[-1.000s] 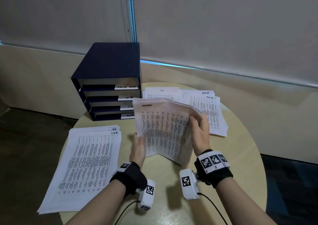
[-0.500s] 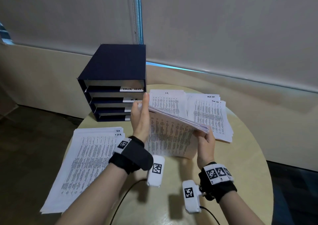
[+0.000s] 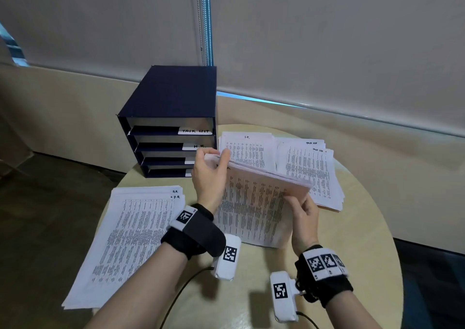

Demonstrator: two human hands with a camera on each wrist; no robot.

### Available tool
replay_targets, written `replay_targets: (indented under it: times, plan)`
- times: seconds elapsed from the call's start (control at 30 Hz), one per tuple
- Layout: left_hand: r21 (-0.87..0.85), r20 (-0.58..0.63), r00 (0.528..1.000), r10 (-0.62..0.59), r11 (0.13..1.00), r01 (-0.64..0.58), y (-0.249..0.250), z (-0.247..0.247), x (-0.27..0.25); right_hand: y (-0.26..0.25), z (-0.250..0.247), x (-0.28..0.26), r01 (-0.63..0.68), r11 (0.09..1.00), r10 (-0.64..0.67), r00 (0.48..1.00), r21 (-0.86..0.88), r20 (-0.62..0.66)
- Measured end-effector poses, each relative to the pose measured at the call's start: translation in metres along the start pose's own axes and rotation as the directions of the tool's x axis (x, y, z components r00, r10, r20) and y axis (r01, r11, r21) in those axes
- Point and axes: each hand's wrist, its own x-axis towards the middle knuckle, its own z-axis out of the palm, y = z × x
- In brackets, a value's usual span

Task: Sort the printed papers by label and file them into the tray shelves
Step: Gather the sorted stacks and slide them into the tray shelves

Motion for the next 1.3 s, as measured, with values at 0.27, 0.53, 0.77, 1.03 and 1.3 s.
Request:
replay_targets:
  times: [0.27,0.53,0.77,1.03,1.3]
  plan:
    - [-0.048,-0.109,0.990,0.088,0.994,-0.093,0.009,0.002,-0.013,0.006,-0.003,-0.021,0.035,0.999,-0.034,0.999,-0.033,0.043]
    - [-0.058,-0.004,0.974,0.225,0.973,-0.224,0.012,0.002,-0.038,-0.011,0.024,-0.028,0.124,0.992,-0.126,0.989,0.034,0.076]
    - [0.141,0.113,0.992,-0.056,0.989,0.040,-0.059,-0.005,-0.031,0.029,0.023,-0.013,-0.014,0.992,0.016,1.000,-0.124,0.012]
    - [0.343,0.343,0.882,-0.323,0.917,0.203,-0.142,-0.014,-0.018,0.059,0.031,-0.005,-0.212,0.930,0.186,0.976,-0.302,-0.112]
    - [0.484,0.358,0.819,-0.448,0.839,0.248,-0.128,-0.106,0.008,0.097,0.072,0.010,-0.437,0.791,0.477,0.879,-0.428,-0.014]
